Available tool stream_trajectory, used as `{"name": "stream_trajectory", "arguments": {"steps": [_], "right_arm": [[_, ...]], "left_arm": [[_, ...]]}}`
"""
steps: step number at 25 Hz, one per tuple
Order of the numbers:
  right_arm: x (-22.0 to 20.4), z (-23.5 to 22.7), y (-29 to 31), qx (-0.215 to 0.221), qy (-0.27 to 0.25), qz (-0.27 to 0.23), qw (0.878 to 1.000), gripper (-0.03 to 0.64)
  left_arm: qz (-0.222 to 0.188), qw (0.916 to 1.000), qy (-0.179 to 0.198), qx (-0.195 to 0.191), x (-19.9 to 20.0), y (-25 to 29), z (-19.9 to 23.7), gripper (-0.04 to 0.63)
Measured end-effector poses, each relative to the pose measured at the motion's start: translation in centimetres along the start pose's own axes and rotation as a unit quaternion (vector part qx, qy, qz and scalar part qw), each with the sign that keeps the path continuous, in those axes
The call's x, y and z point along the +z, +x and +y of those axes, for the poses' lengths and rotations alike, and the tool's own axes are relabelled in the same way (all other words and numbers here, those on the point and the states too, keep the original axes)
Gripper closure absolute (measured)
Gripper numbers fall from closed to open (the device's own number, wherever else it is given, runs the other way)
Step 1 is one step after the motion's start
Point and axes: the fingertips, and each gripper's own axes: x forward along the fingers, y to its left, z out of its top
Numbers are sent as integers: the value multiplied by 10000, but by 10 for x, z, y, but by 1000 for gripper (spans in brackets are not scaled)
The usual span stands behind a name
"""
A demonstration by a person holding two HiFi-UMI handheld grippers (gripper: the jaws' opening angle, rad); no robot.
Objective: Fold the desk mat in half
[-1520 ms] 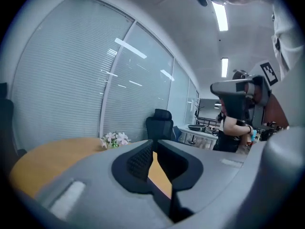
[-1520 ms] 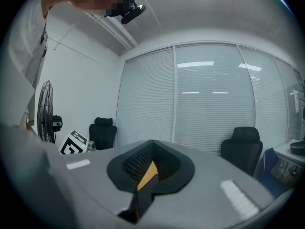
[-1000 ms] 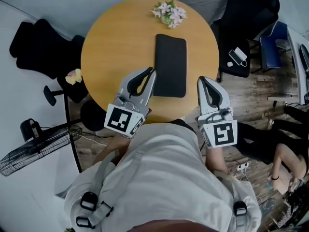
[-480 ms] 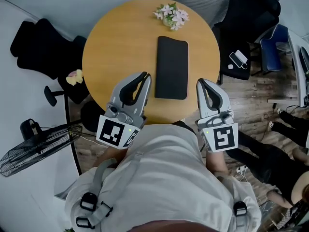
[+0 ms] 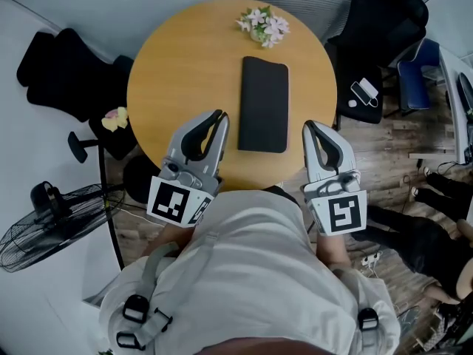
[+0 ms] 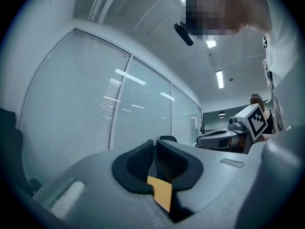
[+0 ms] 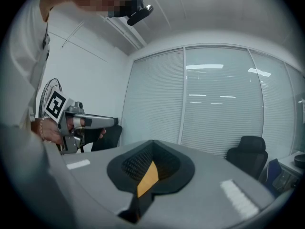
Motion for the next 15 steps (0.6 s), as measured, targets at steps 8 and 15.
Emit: {"name": "stream_trajectory", "arguments": {"steps": [8, 15], "right_arm": [[-4, 2, -7, -60, -51, 159, 9998, 612], [-6, 8, -13, -52, -113, 290, 9995, 612]], "left_arm": [[4, 10000, 43, 19, 0, -6, -2, 568], [36, 10000, 80, 28, 0, -12, -2, 568]]}}
